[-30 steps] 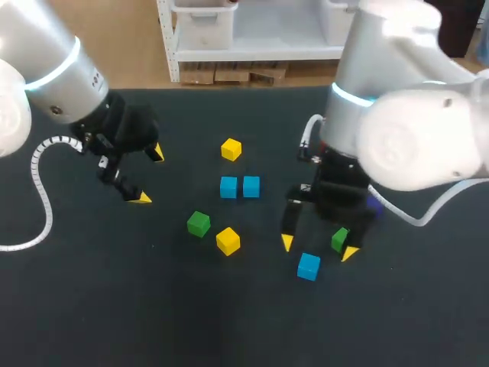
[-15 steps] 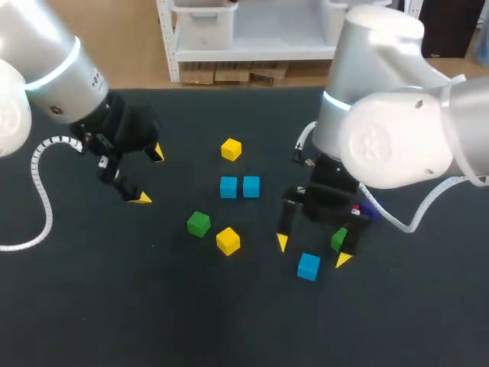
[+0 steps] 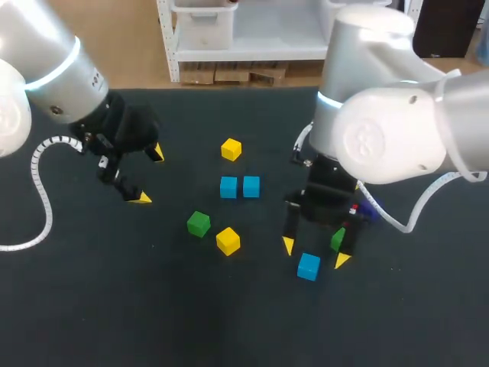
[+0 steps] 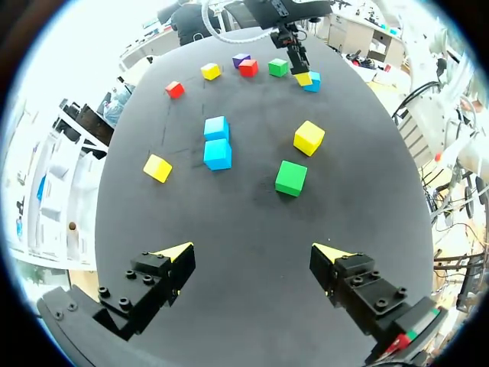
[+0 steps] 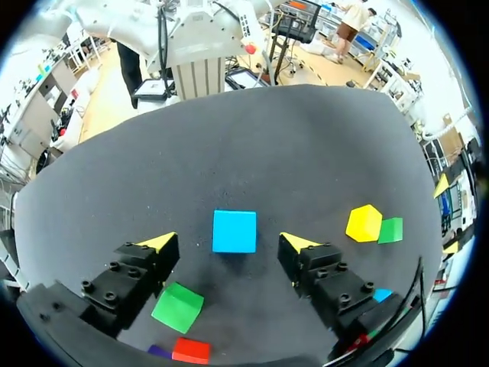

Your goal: Place the blue cubes, place green cubes on the blue cubes, place the yellow cubes on the green cubes, then place the red cubes on the yellow cubes, and place purple cube on the red cubes.

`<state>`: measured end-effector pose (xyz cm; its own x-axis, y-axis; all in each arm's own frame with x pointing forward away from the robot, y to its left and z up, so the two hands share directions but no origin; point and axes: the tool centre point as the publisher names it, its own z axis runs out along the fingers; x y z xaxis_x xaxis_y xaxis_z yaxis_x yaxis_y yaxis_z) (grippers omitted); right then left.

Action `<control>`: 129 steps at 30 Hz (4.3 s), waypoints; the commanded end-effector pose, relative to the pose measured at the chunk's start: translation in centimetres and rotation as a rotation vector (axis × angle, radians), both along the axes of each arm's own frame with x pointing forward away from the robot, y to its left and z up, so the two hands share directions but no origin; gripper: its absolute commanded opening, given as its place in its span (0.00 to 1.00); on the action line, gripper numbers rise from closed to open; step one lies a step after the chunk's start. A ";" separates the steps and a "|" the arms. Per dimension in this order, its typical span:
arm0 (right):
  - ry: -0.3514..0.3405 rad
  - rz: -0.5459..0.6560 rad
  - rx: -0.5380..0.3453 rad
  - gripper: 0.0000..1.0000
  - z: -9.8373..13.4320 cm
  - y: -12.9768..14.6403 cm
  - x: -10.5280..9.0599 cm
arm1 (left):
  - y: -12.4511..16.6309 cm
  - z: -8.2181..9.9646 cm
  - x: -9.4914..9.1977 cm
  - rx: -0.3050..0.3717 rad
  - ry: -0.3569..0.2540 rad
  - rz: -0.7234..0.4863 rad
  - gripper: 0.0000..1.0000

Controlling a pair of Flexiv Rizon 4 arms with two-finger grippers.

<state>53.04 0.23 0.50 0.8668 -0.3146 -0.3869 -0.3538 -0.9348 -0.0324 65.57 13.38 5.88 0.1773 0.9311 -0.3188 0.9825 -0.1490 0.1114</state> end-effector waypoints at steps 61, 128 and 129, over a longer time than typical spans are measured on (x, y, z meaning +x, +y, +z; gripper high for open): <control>0.033 -1.643 -0.097 0.00 1.6 2.8 12.3 | 0.1 0.0 0.0 -0.004 -0.002 -0.003 1.00; -0.010 -1.294 -0.027 0.00 -0.7 4.4 16.1 | 0.1 0.0 0.0 -0.004 -0.002 -0.003 1.00; -0.010 -1.292 -0.026 0.00 -0.8 4.4 16.1 | 0.1 0.0 0.0 -0.004 -0.002 -0.003 1.00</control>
<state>68.79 4.56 -0.17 -0.0682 -0.9298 -0.3616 -0.9956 0.0866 -0.0349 65.56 13.37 5.89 0.1769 0.9314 -0.3182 0.9826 -0.1486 0.1112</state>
